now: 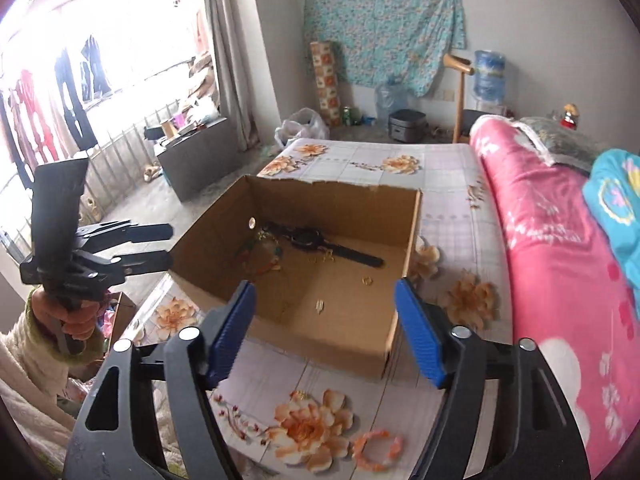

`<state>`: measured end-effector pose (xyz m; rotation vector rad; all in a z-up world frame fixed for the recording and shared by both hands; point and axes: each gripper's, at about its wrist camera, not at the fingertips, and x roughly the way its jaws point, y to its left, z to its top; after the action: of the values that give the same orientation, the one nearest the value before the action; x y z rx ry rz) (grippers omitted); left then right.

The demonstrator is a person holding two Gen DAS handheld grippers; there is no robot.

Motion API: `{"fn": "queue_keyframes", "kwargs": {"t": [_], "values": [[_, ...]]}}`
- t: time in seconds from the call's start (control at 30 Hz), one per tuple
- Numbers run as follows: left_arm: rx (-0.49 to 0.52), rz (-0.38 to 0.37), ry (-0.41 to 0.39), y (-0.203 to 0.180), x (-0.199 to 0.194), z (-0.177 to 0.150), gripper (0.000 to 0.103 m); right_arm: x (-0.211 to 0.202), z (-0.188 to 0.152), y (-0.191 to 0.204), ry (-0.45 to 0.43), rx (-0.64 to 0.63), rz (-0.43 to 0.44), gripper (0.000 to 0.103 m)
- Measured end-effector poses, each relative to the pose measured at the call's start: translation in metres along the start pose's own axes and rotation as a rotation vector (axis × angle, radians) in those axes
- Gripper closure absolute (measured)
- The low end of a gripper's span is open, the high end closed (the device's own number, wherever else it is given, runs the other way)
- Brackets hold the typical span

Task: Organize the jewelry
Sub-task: 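Move the right tool back toward the pink-orange bead bracelet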

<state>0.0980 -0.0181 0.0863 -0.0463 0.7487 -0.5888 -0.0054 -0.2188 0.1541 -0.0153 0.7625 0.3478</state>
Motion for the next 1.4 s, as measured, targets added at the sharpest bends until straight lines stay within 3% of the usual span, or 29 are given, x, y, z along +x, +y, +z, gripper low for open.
{"fn": "queue_keyframes", "kwargs": {"t": [0.23,0.47,0.73,0.87,0.93,1.03,1.4], "values": [[-0.02,0.041,0.064,-0.016,0.002,-0.065,0.016,-0.007,-0.062,0.013,0.064,0.044,-0.209,0.01],[0.0,0.219,0.206,-0.023,0.061,-0.112,0.016,0.027,-0.117,0.022,0.23,0.088,-0.355,0.008],[-0.041,0.311,0.266,-0.02,0.099,-0.123,0.016,0.047,-0.151,0.023,0.288,0.095,-0.549,0.008],[-0.036,0.349,0.262,-0.025,0.106,-0.123,0.013,0.058,-0.156,0.017,0.307,0.071,-0.614,0.008],[-0.046,0.354,0.264,-0.027,0.109,-0.123,0.006,0.063,-0.161,0.016,0.318,0.052,-0.651,0.008],[-0.054,0.365,0.256,-0.031,0.111,-0.123,0.006,0.069,-0.167,0.013,0.341,0.044,-0.647,0.008],[-0.071,0.382,0.241,-0.039,0.111,-0.123,0.005,0.063,-0.174,0.008,0.258,-0.012,-0.579,0.008]]}}
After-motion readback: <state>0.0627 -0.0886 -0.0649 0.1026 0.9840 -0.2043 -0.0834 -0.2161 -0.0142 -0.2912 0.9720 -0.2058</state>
